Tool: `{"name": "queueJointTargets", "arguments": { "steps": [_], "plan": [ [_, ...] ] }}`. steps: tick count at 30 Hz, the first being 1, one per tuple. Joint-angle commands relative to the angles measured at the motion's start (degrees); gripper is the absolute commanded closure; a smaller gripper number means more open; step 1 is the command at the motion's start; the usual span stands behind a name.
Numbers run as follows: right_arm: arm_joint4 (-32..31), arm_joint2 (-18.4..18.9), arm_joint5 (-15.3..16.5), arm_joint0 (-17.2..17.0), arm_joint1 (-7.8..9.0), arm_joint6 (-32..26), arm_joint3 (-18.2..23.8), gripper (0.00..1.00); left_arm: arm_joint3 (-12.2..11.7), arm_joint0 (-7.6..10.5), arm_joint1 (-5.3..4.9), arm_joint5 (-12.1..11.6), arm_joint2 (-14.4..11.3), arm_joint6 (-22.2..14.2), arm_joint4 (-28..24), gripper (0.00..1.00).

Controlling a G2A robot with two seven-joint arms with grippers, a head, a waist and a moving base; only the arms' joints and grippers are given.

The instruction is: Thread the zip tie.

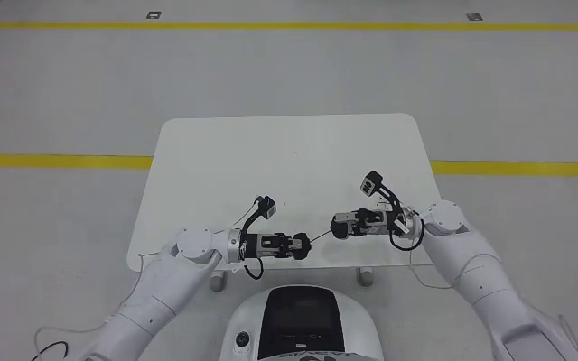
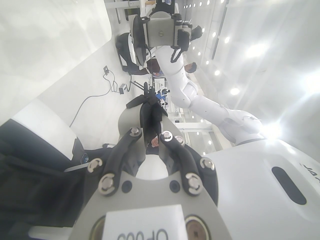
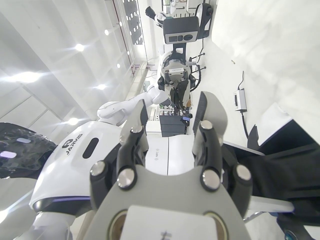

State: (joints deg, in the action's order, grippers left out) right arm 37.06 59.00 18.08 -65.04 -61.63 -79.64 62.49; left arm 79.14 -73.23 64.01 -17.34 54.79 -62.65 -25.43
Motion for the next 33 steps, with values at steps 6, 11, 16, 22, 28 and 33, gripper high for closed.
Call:
{"name": "queueJointTargets", "arguments": {
  "steps": [6, 11, 16, 22, 28, 33],
  "plan": [
    [1.89, -3.56, 1.4, 2.11, 1.15, 0.0, -2.04, 0.69, 0.0, 0.0, 0.0, 0.0, 0.0, 0.0, 0.0, 1.0],
    [3.49, -5.04, 1.4, 2.83, 2.31, 0.0, -2.09, 0.68, 0.0, 0.0, 0.0, 0.0, 0.0, 0.0, 0.0, 1.0],
    [5.39, -6.41, 1.4, 3.04, 3.54, 0.0, -1.52, 0.68, 0.0, 0.0, 0.0, 0.0, 0.0, 0.0, 0.0, 1.0],
    [6.45, -7.78, 1.4, 3.24, 4.87, 0.0, -0.88, 0.68, -0.7, 1.48, -0.13, 0.27, -0.9, -2.56, -0.23, 1.0],
    [7.39, -8.93, 1.4, 3.51, 6.05, 0.0, -0.43, 0.71, -4.95, 4.46, 0.01, 0.29, -1.82, -6.1, -2.45, 1.0],
    [8.0, -9.98, 1.4, 3.62, 6.69, 0.0, -0.2, 0.74, -6.78, 5.65, 0.38, -0.74, -3.38, -8.41, -5.1, 1.0]
  ]
}}
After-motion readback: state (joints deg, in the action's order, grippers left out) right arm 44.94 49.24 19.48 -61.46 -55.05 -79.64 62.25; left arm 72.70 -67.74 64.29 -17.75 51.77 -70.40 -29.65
